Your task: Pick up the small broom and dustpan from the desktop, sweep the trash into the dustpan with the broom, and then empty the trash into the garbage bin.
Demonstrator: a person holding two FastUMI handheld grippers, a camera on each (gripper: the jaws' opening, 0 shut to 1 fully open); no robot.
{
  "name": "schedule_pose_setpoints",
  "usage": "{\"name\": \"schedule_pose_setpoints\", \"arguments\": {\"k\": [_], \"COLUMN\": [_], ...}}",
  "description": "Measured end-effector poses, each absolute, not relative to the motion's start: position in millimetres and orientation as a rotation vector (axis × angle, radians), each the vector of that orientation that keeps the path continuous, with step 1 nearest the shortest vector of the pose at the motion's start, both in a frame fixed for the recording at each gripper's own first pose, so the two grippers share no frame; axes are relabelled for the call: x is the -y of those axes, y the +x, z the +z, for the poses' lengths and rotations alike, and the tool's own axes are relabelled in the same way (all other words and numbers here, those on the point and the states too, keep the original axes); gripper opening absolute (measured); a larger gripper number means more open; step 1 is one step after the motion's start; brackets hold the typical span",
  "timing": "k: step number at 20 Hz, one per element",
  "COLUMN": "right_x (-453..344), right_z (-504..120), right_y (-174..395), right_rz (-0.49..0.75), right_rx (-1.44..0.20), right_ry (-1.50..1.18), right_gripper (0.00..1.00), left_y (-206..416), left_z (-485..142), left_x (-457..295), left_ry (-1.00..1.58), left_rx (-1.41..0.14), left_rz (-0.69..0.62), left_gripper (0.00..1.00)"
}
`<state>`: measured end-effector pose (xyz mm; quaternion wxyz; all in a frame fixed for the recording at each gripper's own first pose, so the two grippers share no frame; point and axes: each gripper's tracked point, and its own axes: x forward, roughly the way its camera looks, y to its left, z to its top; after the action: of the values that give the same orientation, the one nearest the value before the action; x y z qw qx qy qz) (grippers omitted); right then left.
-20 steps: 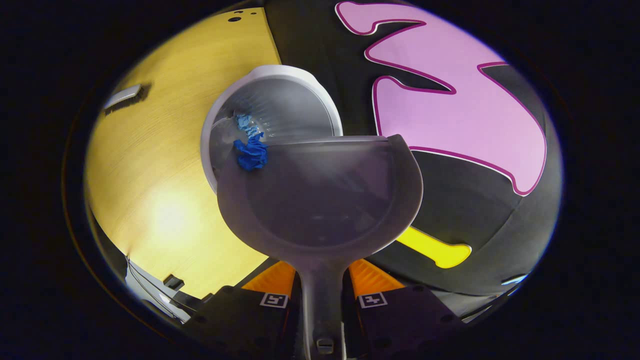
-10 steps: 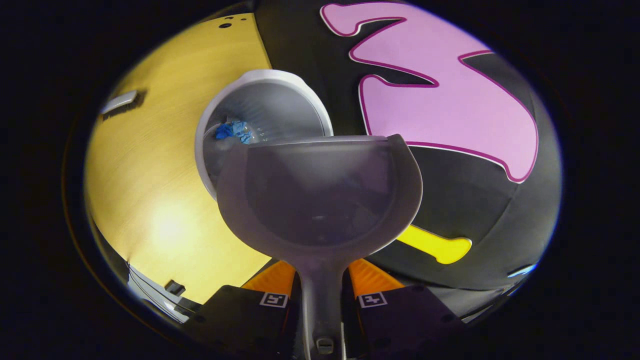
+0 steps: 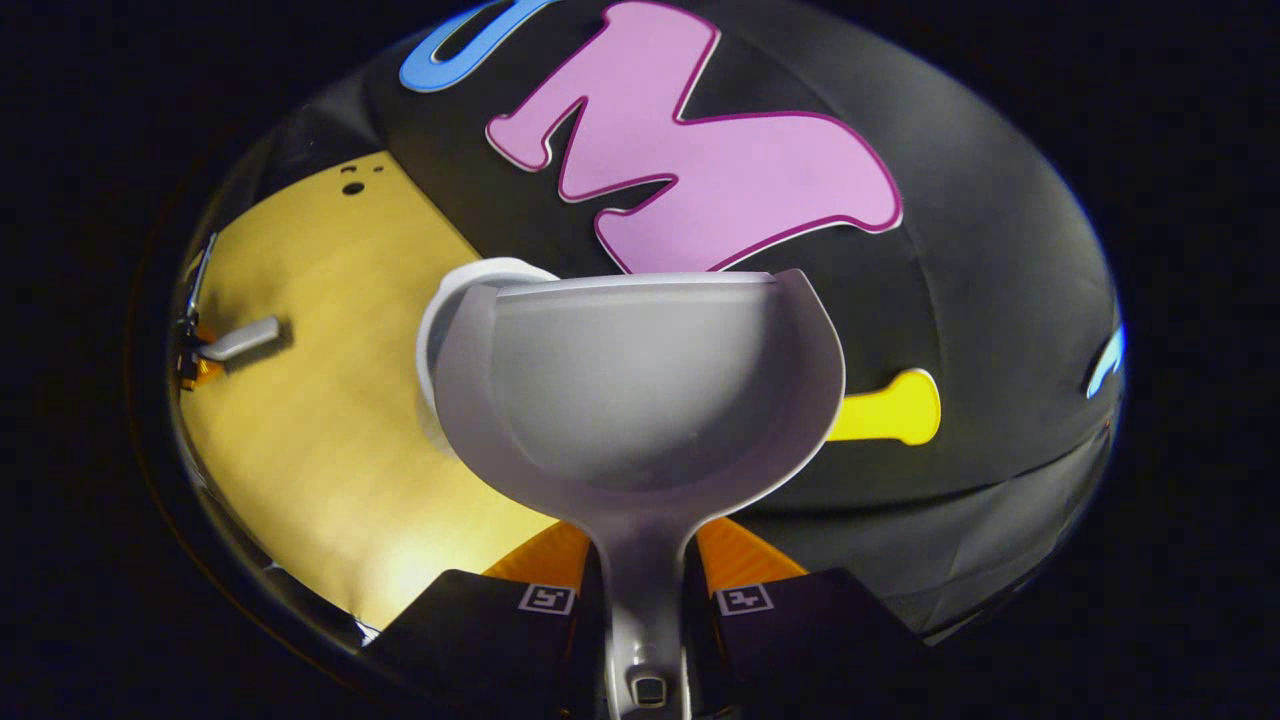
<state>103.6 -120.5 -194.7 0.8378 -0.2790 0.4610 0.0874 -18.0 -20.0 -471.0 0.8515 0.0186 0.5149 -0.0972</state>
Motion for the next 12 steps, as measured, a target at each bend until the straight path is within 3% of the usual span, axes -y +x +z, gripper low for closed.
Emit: {"name": "schedule_pose_setpoints", "arguments": {"k": [1, 3, 5, 6, 12], "right_x": [117, 106, 92, 84, 22], "right_z": [-192, -189, -192, -197, -246], "right_y": [92, 67, 41, 28, -55], "right_rz": [0.193, 0.205, 0.219, 0.23, 0.324], "right_rx": [-0.968, -0.961, -0.96, -0.971, -1.053], "right_ry": [-0.55, -0.474, -0.405, -0.372, -0.219], "right_gripper": [0.36, 0.41, 0.31, 0.4, 0.36], "left_y": [-17, -17, -17, -17, -15], "left_z": [-471, -470, -469, -469, -467], "left_x": [18, 17, 15, 14, 10], "left_ry": [0.039, 0.038, 0.038, 0.04, 0.067], "left_rx": [-1.086, -1.088, -1.092, -1.094, -1.091], "left_rz": [-0.197, -0.185, -0.173, -0.168, -0.156], "left_gripper": [0.28, 0.28, 0.28, 0.28, 0.27]}}
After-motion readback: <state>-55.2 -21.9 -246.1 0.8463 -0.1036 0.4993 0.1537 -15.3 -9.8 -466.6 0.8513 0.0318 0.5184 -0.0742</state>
